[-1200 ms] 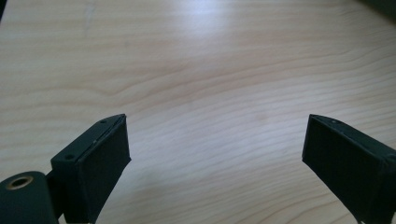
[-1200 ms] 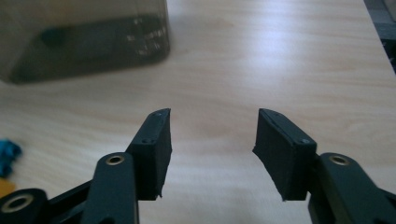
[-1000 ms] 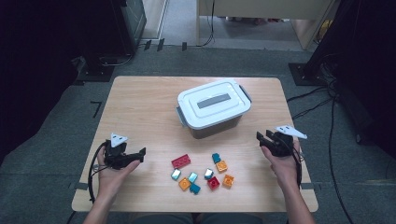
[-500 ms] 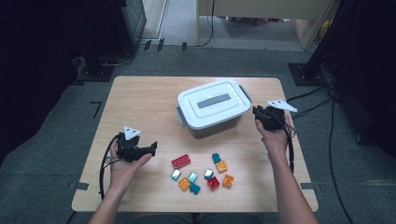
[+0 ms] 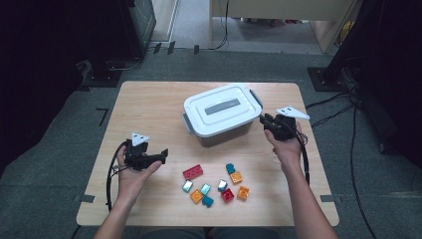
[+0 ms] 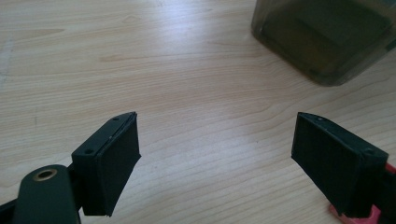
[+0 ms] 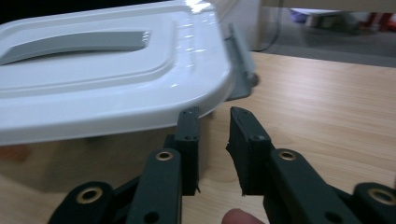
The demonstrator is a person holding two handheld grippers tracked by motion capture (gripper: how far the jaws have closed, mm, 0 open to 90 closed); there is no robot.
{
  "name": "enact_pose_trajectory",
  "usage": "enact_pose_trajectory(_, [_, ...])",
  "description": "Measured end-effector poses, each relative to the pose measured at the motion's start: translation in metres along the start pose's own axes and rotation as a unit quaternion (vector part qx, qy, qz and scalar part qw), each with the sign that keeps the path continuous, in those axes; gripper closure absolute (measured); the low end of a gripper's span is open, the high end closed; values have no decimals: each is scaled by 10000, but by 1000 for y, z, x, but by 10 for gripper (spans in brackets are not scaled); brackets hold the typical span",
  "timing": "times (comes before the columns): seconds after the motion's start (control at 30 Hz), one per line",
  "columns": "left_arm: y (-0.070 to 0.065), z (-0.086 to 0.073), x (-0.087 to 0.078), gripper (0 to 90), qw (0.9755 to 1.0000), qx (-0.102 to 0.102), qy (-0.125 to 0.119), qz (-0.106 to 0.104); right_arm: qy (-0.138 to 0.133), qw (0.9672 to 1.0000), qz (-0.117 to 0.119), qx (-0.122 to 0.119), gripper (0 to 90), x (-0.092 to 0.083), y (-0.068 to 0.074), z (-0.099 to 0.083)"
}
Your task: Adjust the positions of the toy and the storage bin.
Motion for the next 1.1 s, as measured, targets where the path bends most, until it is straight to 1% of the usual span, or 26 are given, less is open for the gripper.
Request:
enact_pose_trajectory(0.03, [-2, 1, 1, 150, 10000, 9, -5, -21, 18, 9999, 109, -103, 723, 1, 6, -1])
enact_pose_trajectory(0.07, [-2, 1, 1, 150, 10000, 9, -5, -21, 56, 9997, 146, -195, 722, 2, 11, -2])
enact_pose_trajectory(0.13, [-6, 6, 3, 159, 10000, 24, -41, -53, 123, 9991, 167, -356, 715, 4, 18, -3])
enact_pose_trajectory(0.17, [-6, 6, 3, 176, 10000, 24, -41, -53, 123, 9991, 167, -356, 715, 4, 18, -3])
enact_pose_trajectory(0.2, [-11, 10, 2, 191, 9999, 37, -98, -96, 148, 9985, 205, -492, 690, 5, 24, -4])
enact_pose_trajectory(0.23, [-13, 13, 1, 201, 9998, 45, -144, -114, 152, 9984, 182, -511, 677, 5, 25, -4])
enact_pose_trajectory(0.27, [-17, 16, 0, 203, 9997, 79, -197, -145, 133, 9985, 183, -493, 664, 4, 24, -3])
enact_pose_trajectory(0.37, [-25, 22, -2, 206, 9993, 92, -288, -221, 70, 9995, 185, -261, 643, 3, 15, 0])
enact_pose_trajectory(0.47, [-38, 29, -1, 218, 9987, 135, -357, -347, 134, 9998, 88, -138, 643, 5, 5, -1])
enact_pose_trajectory(0.53, [-47, 35, 0, 222, 9984, 161, -414, -361, 158, 9998, 67, -65, 642, 6, 2, -3])
enact_pose_trajectory(0.6, [-54, 41, 1, 225, 9980, 140, -485, -379, 179, 9998, 42, -46, 642, 7, 2, -6])
enact_pose_trajectory(0.67, [-60, 46, 1, 225, 9979, 128, -559, -299, 245, 9997, 10, -67, 637, 8, 1, -8])
enact_pose_trajectory(0.7, [-60, 46, 1, 226, 9979, 128, -559, -299, 275, 9996, 9, -78, 633, 9, 2, -9])
enact_pose_trajectory(0.73, [-65, 51, 3, 228, 9977, 73, -602, -293, 299, 9995, 4, -85, 633, 9, 2, -10])
enact_pose_trajectory(0.77, [-68, 53, 5, 228, 9978, 66, -589, -302, 300, 9995, 8, -93, 633, 9, 2, -10])
enact_pose_trajectory(0.8, [-68, 53, 5, 229, 9978, 66, -589, -302, 300, 9995, 8, -93, 633, 9, 2, -10])
enact_pose_trajectory(0.83, [-71, 56, 7, 231, 9978, 34, -604, -283, 298, 9995, 31, -105, 633, 9, 3, -10])
enact_pose_trajectory(0.87, [-70, 57, 8, 235, 9980, 37, -590, -233, 299, 9995, 25, -111, 633, 8, 4, -10])
enact_pose_trajectory(0.93, [-70, 58, 9, 245, 9979, 28, -604, -212, 303, 9995, 30, -115, 628, 9, 4, -10])
enact_pose_trajectory(0.97, [-67, 62, 13, 262, 9980, 5, -629, -114, 305, 9995, 22, -121, 626, 9, 3, -10])
enact_pose_trajectory(1.0, [-67, 62, 13, 258, 9980, 5, -629, -114, 310, 9994, 8, -118, 622, 10, 3, -10])
enact_pose_trajectory(1.03, [-66, 64, 15, 270, 9980, 9, -626, -113, 305, 9995, -9, -95, 617, 10, 1, -10])
enact_pose_trajectory(1.1, [-63, 66, 17, 288, 9979, -7, -641, -59, 305, 9995, -26, 39, 610, 10, -1, -10])
Point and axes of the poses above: each handheld gripper's, and its own axes: x roughly forward along the jaws, z roughly out of its top, y roughly to its left, the point moved 9 cm from there along x, roughly forward along the jaws, and after that the axes turned 14 degrees about y, right-handed, at the moved point
